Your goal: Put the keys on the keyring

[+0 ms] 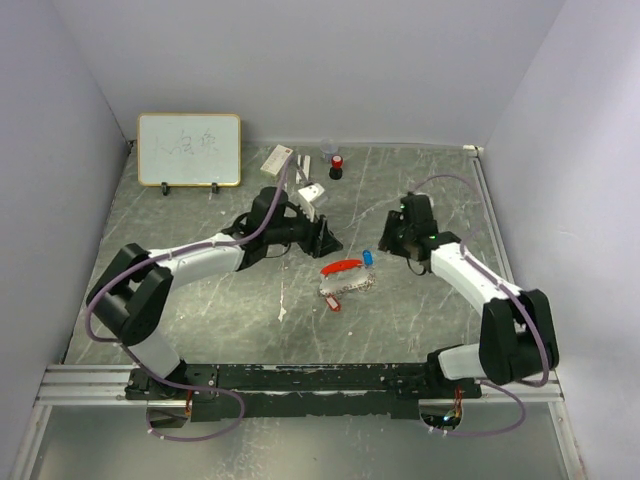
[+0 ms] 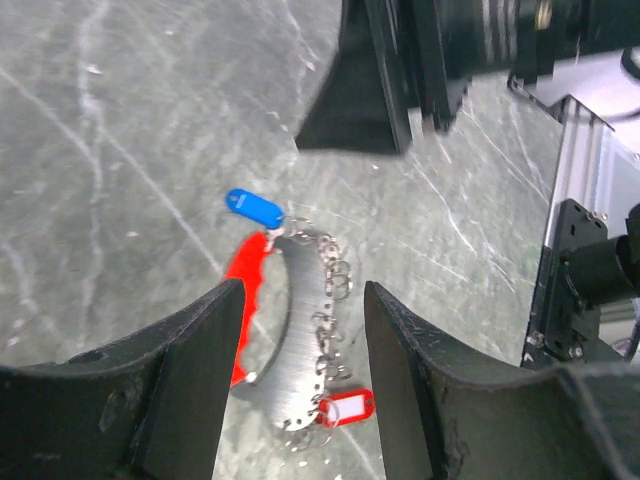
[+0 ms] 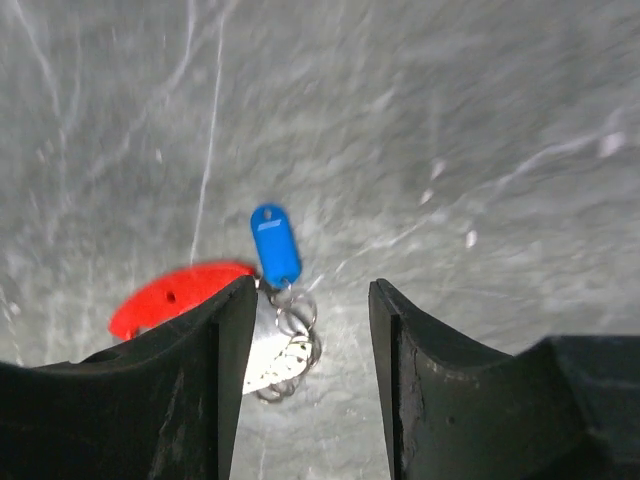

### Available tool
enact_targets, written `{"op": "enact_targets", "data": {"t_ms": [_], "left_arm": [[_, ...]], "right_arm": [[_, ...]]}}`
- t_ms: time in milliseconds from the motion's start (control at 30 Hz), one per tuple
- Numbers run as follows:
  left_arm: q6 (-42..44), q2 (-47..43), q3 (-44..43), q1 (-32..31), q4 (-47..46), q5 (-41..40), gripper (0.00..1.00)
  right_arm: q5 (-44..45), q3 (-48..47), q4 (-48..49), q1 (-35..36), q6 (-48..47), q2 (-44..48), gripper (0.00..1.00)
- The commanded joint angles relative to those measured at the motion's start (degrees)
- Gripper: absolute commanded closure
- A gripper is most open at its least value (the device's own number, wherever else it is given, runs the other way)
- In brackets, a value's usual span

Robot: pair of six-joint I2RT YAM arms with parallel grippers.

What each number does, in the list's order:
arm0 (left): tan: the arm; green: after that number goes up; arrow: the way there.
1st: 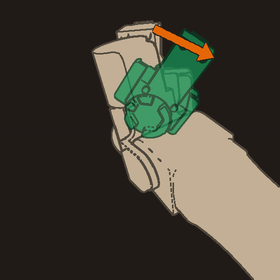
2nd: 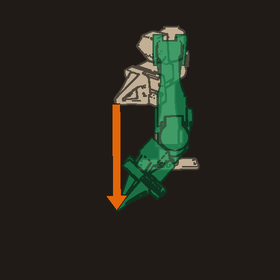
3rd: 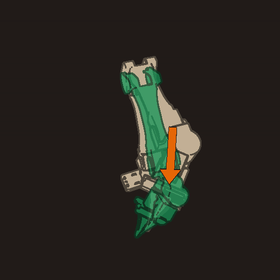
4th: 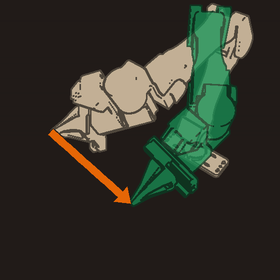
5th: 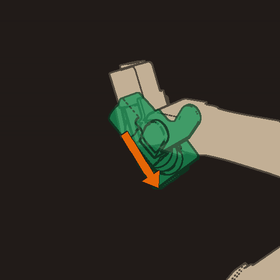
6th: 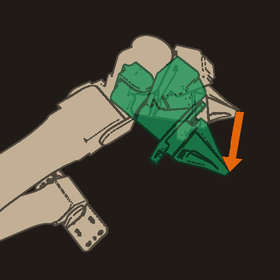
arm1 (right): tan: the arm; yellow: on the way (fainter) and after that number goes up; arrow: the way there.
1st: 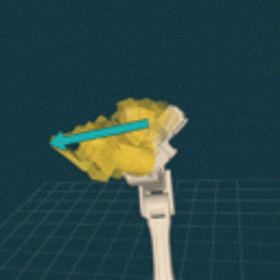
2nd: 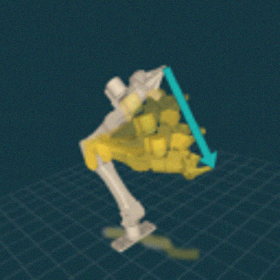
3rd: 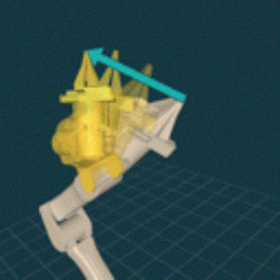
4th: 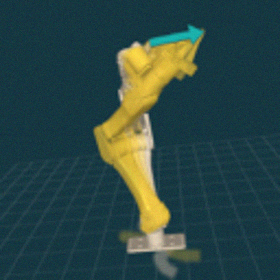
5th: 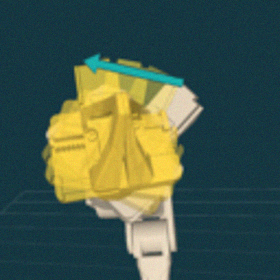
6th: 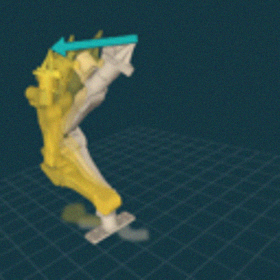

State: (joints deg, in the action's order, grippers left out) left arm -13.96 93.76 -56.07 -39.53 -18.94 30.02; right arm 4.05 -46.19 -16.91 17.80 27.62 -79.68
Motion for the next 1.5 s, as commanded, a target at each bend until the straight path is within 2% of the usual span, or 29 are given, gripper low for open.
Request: {"op": "enact_targets", "data": {"t_ms": [0, 200, 400, 633, 1033, 1467], "left_arm": [[-0.5, 3.3, -4.0, -4.2, 1.4, -2.2, 0.38], [-1.0, 9.3, -10.5, -9.4, 6.5, -9.5, 0.41], [-0.9, 17.4, -20.5, -13.5, 14.0, -16.3, 0.45], [-1.4, 23.0, -27.1, -16.2, 19.6, -22.6, 0.48], [-1.5, 27.5, -30.1, -18.0, 22.9, -28.8, 0.46], [-1.4, 30.6, -31.7, -18.1, 23.1, -29.9, 0.46]], "right_arm": [[1.6, -0.5, 4.4, -5.1, 3.5, 5.8, 0.49], [3.4, -2.1, 6.5, -7.3, 4.6, 10.0, 0.48], [4.2, -1.5, 8.5, -9.1, 5.2, 15.6, 0.46], [6.0, -2.2, 7.5, -9.7, 3.1, 19.7, 0.45], [5.1, -1.9, 7.0, -10.6, 2.1, 23.1, 0.43], [4.7, -1.3, 6.9, -11.4, 1.7, 23.6, 0.43]]}}
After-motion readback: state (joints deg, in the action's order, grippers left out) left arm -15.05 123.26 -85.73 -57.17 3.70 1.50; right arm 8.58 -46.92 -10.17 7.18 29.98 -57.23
